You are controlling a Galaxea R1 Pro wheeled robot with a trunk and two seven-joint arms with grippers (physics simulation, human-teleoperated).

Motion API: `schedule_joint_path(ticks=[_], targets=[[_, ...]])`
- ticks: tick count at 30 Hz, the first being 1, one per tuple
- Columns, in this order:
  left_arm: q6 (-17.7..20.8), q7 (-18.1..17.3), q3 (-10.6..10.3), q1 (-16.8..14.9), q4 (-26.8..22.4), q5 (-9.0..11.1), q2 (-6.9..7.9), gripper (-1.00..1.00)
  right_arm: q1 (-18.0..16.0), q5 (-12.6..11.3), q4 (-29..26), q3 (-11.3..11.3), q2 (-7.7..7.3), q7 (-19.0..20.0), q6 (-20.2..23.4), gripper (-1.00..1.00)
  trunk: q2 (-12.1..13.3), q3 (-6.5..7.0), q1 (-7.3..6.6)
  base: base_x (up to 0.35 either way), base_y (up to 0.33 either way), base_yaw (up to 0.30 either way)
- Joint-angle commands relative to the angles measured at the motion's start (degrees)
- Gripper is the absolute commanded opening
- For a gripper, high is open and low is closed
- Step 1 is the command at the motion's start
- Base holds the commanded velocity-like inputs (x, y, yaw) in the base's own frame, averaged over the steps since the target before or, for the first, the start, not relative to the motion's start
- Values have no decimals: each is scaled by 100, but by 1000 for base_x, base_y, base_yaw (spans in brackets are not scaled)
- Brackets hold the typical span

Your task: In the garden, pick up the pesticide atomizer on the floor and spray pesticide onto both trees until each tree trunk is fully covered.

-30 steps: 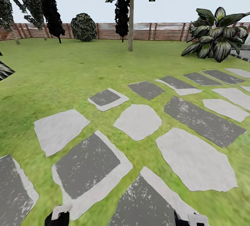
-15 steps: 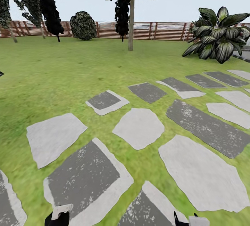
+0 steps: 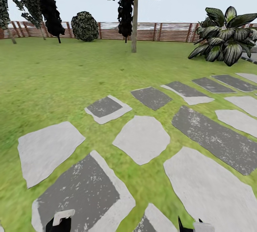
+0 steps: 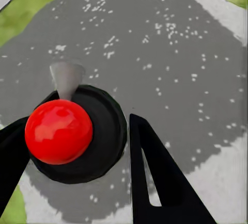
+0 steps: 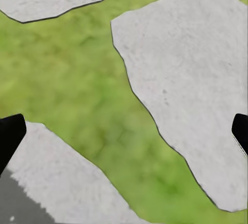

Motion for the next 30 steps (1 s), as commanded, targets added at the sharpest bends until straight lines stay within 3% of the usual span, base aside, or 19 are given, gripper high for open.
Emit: schedule_joint_path(ticks=[1,30], targets=[[-18,7,-8,-3,4,28,5,-100,-3,4,4,-20,1,2,-16,100,-1,-5,3,335,-35,0],[-16,7,-14,-3,-4,29,-4,-100,-3,4,4,-20,8,2,-16,100,-1,-5,3,340,-2,0]])
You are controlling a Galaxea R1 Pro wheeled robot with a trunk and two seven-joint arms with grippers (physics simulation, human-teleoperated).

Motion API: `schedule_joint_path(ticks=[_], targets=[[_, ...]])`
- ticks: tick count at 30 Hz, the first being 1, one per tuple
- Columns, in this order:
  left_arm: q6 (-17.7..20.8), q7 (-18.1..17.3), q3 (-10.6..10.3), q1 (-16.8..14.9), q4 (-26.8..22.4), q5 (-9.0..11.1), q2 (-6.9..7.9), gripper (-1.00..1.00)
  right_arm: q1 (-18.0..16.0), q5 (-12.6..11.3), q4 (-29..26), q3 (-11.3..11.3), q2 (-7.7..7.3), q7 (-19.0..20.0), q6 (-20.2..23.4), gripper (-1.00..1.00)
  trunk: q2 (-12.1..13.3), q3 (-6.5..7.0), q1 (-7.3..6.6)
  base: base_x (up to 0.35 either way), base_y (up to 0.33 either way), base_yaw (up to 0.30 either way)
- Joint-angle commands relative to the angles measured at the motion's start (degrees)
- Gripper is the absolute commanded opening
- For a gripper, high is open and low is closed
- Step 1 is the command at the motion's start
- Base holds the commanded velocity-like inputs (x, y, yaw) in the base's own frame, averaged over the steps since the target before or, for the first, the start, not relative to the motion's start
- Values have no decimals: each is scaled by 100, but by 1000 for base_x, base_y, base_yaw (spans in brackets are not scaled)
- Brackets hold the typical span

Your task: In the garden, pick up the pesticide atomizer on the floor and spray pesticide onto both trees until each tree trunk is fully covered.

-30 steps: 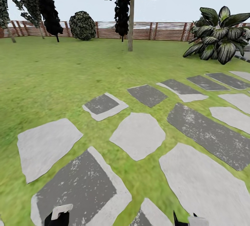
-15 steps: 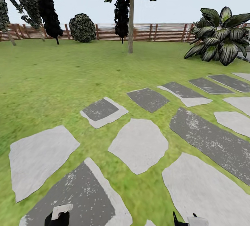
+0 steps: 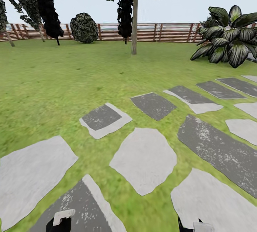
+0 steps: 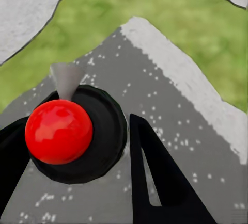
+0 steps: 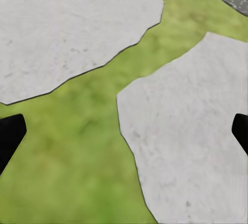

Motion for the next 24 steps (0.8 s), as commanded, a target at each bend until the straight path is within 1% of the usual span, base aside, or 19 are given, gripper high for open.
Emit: schedule_joint_path(ticks=[1,24], targets=[[-19,7,-9,-3,4,28,1,-100,-3,4,4,-18,1,2,-16,100,-1,-5,3,340,0,0],[-19,7,-8,-3,-1,27,14,-100,-3,4,4,-19,2,2,-16,100,-1,-5,3,340,0,0]])
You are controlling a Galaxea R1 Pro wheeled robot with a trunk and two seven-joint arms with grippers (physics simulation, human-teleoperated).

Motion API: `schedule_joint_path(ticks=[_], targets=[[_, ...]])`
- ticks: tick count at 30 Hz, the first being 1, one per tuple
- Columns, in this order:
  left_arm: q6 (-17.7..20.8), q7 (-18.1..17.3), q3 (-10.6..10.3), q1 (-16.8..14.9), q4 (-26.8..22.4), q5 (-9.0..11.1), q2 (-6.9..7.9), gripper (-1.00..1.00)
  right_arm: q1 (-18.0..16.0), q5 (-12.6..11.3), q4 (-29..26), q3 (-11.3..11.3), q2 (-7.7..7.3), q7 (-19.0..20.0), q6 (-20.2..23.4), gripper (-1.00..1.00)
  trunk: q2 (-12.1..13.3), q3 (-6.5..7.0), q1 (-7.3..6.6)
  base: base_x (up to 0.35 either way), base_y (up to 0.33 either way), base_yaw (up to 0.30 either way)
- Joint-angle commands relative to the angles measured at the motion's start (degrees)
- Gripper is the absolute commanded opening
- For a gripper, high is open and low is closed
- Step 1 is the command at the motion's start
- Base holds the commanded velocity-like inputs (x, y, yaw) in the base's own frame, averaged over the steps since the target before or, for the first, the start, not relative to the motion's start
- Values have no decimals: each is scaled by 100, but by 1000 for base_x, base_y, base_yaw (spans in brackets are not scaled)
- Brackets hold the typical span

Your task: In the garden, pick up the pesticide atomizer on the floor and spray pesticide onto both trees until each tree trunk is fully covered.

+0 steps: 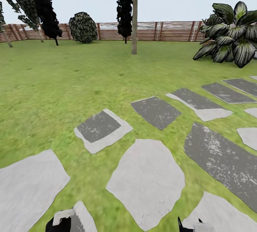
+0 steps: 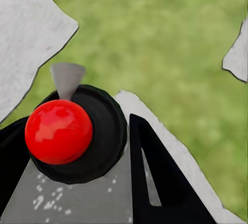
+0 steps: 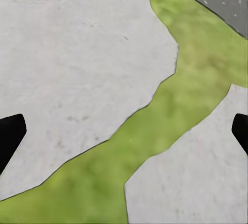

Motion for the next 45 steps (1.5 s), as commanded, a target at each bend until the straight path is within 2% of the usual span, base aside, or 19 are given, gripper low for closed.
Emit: schedule_joint_path(ticks=[1,45], targets=[[-19,7,-10,-3,3,28,3,-100,-3,4,4,-19,1,2,-17,100,-1,-5,3,340,0,0],[-27,7,-11,-3,-34,19,-4,-100,-3,4,4,-18,-1,2,-17,100,-1,-5,3,340,0,0]])
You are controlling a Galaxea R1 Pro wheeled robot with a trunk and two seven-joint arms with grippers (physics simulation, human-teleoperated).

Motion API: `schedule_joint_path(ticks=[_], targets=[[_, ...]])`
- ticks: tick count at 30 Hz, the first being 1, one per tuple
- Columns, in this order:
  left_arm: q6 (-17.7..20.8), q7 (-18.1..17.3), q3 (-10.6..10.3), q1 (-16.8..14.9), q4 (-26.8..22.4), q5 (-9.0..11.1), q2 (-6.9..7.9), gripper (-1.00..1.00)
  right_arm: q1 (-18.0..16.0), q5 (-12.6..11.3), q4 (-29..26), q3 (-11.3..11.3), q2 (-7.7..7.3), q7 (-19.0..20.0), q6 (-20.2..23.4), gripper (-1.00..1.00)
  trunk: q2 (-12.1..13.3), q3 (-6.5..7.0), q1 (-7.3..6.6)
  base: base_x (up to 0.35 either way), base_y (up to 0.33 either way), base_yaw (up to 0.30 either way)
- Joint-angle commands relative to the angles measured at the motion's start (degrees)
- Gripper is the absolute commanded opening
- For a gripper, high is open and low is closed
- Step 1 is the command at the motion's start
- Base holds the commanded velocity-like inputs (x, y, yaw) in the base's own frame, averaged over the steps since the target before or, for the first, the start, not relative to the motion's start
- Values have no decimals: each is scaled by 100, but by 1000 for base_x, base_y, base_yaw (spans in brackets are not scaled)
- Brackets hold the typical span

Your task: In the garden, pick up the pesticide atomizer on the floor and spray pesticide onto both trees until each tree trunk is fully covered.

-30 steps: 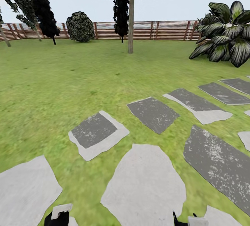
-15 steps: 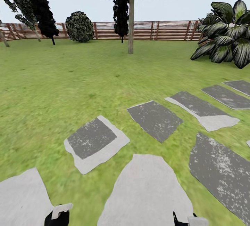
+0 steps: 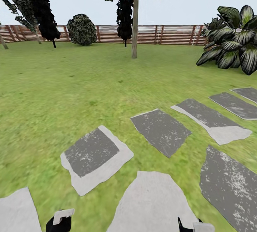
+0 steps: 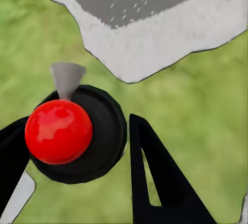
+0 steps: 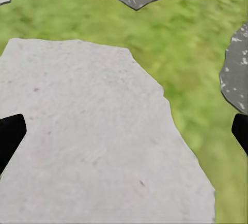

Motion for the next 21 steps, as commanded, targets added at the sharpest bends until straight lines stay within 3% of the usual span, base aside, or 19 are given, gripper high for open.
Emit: schedule_joint_path(ticks=[1,21], targets=[[-19,7,-9,-3,4,27,1,-100,-3,4,4,-19,1,2,-16,100,-1,-5,3,340,0,0],[-19,7,-12,-3,12,27,-7,-100,-3,4,4,-23,3,2,-15,100,-1,-5,3,340,0,0]])
